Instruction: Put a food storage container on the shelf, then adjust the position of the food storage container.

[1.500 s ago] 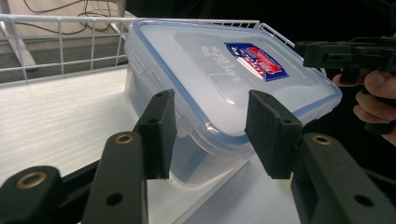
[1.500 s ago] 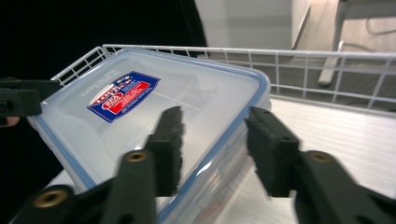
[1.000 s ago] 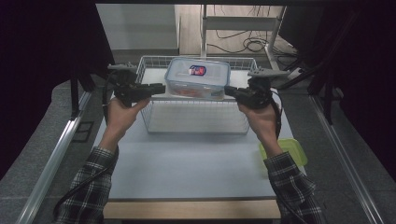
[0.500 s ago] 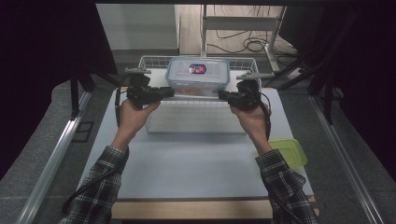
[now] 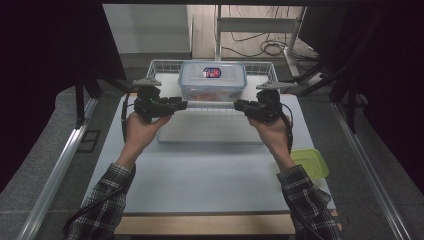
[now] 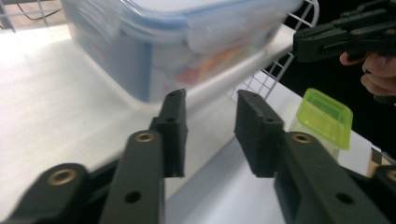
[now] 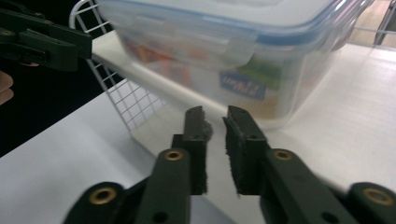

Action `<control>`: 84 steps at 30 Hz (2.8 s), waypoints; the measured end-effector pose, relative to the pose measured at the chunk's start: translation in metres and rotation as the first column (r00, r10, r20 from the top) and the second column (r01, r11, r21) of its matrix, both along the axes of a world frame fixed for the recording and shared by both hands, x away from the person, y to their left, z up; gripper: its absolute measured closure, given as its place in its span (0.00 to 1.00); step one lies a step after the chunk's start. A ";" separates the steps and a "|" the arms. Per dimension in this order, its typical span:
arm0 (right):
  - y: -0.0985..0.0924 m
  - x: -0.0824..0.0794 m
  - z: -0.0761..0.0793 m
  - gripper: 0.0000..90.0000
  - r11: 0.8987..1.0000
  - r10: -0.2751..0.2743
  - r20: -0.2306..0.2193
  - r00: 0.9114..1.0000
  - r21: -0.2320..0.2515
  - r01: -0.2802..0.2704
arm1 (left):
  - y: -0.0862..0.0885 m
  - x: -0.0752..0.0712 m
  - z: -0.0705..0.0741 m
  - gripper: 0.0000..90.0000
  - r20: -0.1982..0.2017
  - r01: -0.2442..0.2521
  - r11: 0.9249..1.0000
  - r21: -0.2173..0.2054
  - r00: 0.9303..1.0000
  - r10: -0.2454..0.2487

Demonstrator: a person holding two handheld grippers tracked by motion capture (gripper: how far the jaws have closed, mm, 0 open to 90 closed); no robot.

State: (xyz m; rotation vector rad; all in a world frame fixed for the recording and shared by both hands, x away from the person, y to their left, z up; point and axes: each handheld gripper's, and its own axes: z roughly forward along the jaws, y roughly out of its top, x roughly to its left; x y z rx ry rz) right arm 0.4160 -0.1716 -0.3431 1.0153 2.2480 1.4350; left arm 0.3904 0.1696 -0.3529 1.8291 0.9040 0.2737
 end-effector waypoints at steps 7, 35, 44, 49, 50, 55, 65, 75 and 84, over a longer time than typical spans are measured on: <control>-0.005 -0.024 -0.007 0.62 0.999 0.032 0.026 0.999 -0.035 -0.031 | -0.002 -0.027 -0.010 0.49 0.029 0.023 0.996 0.087 0.999 -0.026; -0.017 -0.094 -0.069 0.06 0.991 0.097 0.049 0.994 -0.096 -0.092 | 0.006 -0.116 -0.075 0.13 -0.003 0.045 0.990 0.134 0.999 -0.045; -0.025 -0.111 -0.089 0.03 0.994 0.081 0.041 0.996 -0.075 -0.078 | 0.011 -0.133 -0.098 0.07 0.002 0.038 0.992 0.117 0.999 -0.039; -0.026 -0.121 -0.101 0.03 0.994 0.081 0.030 0.996 -0.076 -0.078 | 0.012 -0.144 -0.113 0.04 0.021 0.029 0.989 0.144 0.999 -0.032; -0.026 -0.123 -0.103 0.03 0.994 0.080 0.028 0.996 -0.078 -0.078 | 0.012 -0.147 -0.116 0.04 0.025 0.021 0.987 0.160 0.999 -0.025; -0.027 -0.134 -0.116 0.03 0.992 0.085 0.037 0.996 -0.100 -0.081 | 0.013 -0.157 -0.133 0.03 0.003 0.022 0.984 0.174 1.000 -0.023; -0.029 -0.138 -0.137 0.03 0.982 0.092 0.009 0.996 -0.166 -0.089 | 0.016 -0.167 -0.155 0.03 0.001 -0.006 0.968 0.249 1.000 0.006; -0.041 -0.130 -0.132 0.00 0.980 -0.003 -0.050 0.999 -0.200 -0.007 | 0.018 -0.166 -0.160 0.03 0.014 -0.008 0.967 0.255 1.000 0.004; -0.079 -0.117 -0.118 0.10 0.976 -0.114 -0.060 0.992 -0.191 0.101 | 0.023 -0.163 -0.163 0.03 0.004 -0.018 0.973 0.228 1.000 0.017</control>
